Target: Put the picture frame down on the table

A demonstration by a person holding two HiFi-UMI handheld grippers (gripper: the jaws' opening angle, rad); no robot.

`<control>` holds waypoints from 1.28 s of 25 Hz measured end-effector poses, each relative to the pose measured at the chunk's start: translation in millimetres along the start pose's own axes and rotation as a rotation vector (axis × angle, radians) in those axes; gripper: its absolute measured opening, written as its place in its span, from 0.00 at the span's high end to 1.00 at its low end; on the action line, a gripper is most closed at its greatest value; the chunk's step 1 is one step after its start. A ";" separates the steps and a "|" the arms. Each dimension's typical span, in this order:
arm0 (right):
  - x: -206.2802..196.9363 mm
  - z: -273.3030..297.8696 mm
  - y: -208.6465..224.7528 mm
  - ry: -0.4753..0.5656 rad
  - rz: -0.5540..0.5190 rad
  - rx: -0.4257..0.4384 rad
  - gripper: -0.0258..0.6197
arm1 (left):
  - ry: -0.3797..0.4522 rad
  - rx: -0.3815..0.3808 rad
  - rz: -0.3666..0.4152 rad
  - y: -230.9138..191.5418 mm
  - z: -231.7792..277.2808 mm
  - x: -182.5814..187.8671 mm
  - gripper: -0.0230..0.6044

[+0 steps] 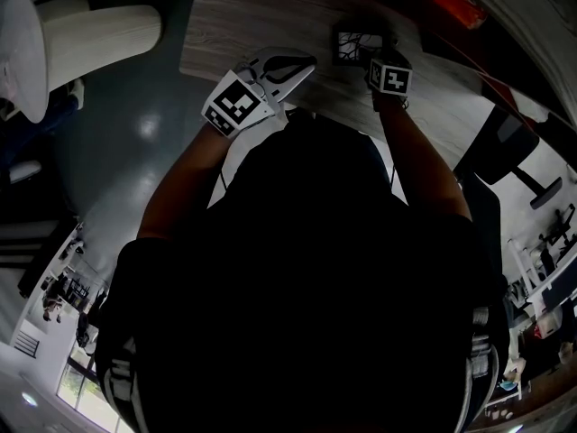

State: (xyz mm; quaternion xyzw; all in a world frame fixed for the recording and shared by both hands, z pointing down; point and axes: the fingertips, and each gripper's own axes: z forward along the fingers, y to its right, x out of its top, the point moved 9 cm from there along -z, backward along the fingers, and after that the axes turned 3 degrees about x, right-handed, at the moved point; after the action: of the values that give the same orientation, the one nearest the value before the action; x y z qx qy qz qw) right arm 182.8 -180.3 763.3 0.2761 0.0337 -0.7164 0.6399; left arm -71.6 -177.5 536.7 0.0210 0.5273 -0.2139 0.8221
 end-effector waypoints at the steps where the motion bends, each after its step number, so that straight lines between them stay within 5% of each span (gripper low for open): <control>1: -0.2 0.2 -0.6 -0.001 -0.009 -0.008 0.46 | 0.002 0.003 -0.006 -0.5 -0.6 -0.9 0.94; 24: -0.8 -1.1 2.5 0.019 0.040 -0.008 0.46 | -0.007 0.003 -0.029 3.5 -11.4 -13.0 0.94; 32: -1.1 -5.3 11.2 0.034 0.053 -0.026 0.58 | -0.007 0.002 -0.024 4.7 -17.4 -11.1 0.94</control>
State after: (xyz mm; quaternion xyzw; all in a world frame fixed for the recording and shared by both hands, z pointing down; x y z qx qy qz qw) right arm 195.2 -179.1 762.8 0.2808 0.0469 -0.6938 0.6615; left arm -88.7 -165.1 537.8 0.0149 0.5242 -0.2244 0.8213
